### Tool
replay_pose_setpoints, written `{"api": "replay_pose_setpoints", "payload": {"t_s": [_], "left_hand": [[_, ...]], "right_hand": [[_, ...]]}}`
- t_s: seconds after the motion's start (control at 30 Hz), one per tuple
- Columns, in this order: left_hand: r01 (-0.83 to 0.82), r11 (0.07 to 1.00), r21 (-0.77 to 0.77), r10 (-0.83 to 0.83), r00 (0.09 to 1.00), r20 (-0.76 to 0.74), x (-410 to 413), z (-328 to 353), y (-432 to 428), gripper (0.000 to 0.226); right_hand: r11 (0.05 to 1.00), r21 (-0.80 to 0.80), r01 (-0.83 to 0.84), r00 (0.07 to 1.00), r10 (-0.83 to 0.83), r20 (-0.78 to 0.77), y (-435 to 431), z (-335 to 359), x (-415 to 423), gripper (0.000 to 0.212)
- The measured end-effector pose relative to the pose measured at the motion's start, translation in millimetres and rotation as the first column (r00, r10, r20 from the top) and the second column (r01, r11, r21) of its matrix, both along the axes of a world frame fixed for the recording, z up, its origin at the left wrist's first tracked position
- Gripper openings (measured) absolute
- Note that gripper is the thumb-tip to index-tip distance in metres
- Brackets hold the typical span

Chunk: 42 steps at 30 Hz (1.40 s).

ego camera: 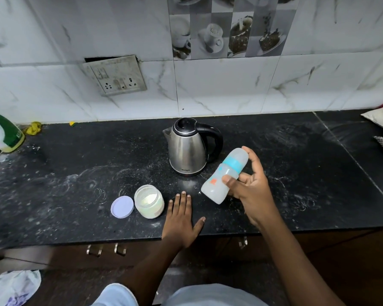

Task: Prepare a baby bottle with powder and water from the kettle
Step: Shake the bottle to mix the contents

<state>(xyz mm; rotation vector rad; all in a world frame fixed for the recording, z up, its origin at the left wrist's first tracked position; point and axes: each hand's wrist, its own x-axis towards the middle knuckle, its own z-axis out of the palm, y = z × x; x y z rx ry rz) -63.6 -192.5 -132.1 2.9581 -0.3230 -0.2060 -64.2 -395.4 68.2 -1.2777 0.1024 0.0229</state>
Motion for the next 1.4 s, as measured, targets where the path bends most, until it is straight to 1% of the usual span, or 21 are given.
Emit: {"api": "replay_pose_setpoints", "payload": {"t_s": [0.07, 0.13, 0.2, 0.27, 0.33, 0.37, 0.47, 0.57, 0.67, 0.77, 0.8, 0.9, 1.0, 1.03, 1.1, 1.13, 1.17, 1.27, 1.3, 1.33, 1.4], "left_hand": [[0.003, 1.000, 0.009, -0.003, 1.000, -0.012, 0, 1, 0, 0.096], [0.006, 1.000, 0.012, -0.006, 1.000, -0.016, -1, 3, 0, 0.095], [0.004, 1.000, 0.007, -0.004, 1.000, -0.016, -1, 3, 0, 0.095], [0.005, 1.000, -0.005, -0.005, 1.000, -0.015, -1, 3, 0, 0.096], [0.005, 1.000, -0.001, -0.005, 1.000, -0.010, -1, 1, 0, 0.096], [0.007, 1.000, 0.006, -0.007, 1.000, -0.013, -1, 1, 0, 0.097], [0.009, 1.000, 0.004, -0.009, 1.000, -0.001, 0, 1, 1, 0.097], [0.011, 1.000, -0.012, -0.011, 1.000, 0.006, 0, 0, 1, 0.104], [0.009, 1.000, -0.017, -0.009, 1.000, 0.016, 0, -3, 1, 0.106], [0.009, 1.000, -0.021, -0.009, 1.000, 0.022, 1, -4, 2, 0.106], [0.007, 1.000, -0.022, -0.007, 1.000, 0.028, 0, -4, 1, 0.106], [0.013, 1.000, -0.024, -0.013, 1.000, 0.027, -1, -3, 1, 0.106], [0.005, 1.000, -0.020, -0.005, 0.999, 0.045, -1, -4, 1, 0.102], [0.007, 1.000, -0.014, -0.007, 0.999, 0.039, 0, -4, 1, 0.099], [0.011, 1.000, -0.011, -0.011, 1.000, 0.023, -1, -4, 1, 0.096], [0.011, 1.000, -0.014, -0.011, 1.000, 0.027, -1, -4, 1, 0.096], [0.011, 1.000, -0.015, -0.010, 0.999, 0.030, 0, -4, 2, 0.097], [0.006, 1.000, -0.018, -0.005, 0.999, 0.036, 0, -4, 0, 0.100], [0.008, 1.000, -0.014, -0.008, 0.999, 0.035, 0, -5, 0, 0.099], [0.011, 1.000, -0.011, -0.010, 1.000, 0.029, 0, -5, 1, 0.097], [0.010, 1.000, -0.013, -0.010, 0.999, 0.033, 0, -5, 1, 0.095]], "right_hand": [[1.000, 0.006, 0.017, 1.000, -0.017, 0.010, 1, 1, 1, 0.086], [0.995, 0.063, 0.072, 0.997, -0.072, -0.008, 0, -1, 1, 0.086], [0.992, 0.105, 0.065, 0.998, -0.062, -0.025, -3, 0, 2, 0.082], [0.981, 0.189, 0.041, 0.998, -0.032, -0.050, -7, 2, 6, 0.077], [0.959, 0.268, 0.097, 0.994, -0.081, -0.069, -13, 4, 8, 0.072], [0.960, 0.263, 0.097, 0.994, -0.083, -0.066, -15, 5, 9, 0.073], [0.987, 0.161, -0.016, 0.999, 0.020, -0.025, -12, 10, 8, 0.077], [0.963, 0.236, 0.131, 0.991, -0.124, -0.044, -6, 12, 10, 0.073], [0.980, 0.196, 0.041, 0.999, -0.036, -0.028, 1, 18, 9, 0.074], [0.955, 0.237, 0.181, 0.983, -0.178, -0.034, 3, 16, 10, 0.067], [0.957, 0.235, 0.169, 0.986, -0.166, -0.032, 3, 17, 9, 0.068], [0.989, 0.144, -0.009, 1.000, 0.008, 0.005, 1, 20, 8, 0.079], [0.959, 0.245, 0.141, 0.988, -0.153, 0.030, -2, 19, 9, 0.076], [0.964, 0.216, 0.156, 0.986, -0.166, 0.031, -4, 18, 10, 0.073], [0.999, 0.051, 0.010, 1.000, -0.011, 0.023, -4, 19, 8, 0.075], [0.997, -0.003, -0.071, 0.997, 0.071, 0.017, -3, 19, 6, 0.078], [0.997, -0.001, -0.082, 0.997, 0.082, 0.014, -1, 17, 4, 0.080], [0.976, 0.170, 0.136, 0.991, -0.132, -0.031, 7, 9, 6, 0.080], [0.976, 0.155, 0.152, 0.988, -0.148, -0.041, 9, 7, 7, 0.080], [0.991, 0.102, 0.090, 0.995, -0.086, -0.041, 10, 7, 7, 0.081], [0.989, -0.042, -0.143, 0.989, 0.141, -0.038, 8, 7, 4, 0.083]]}}
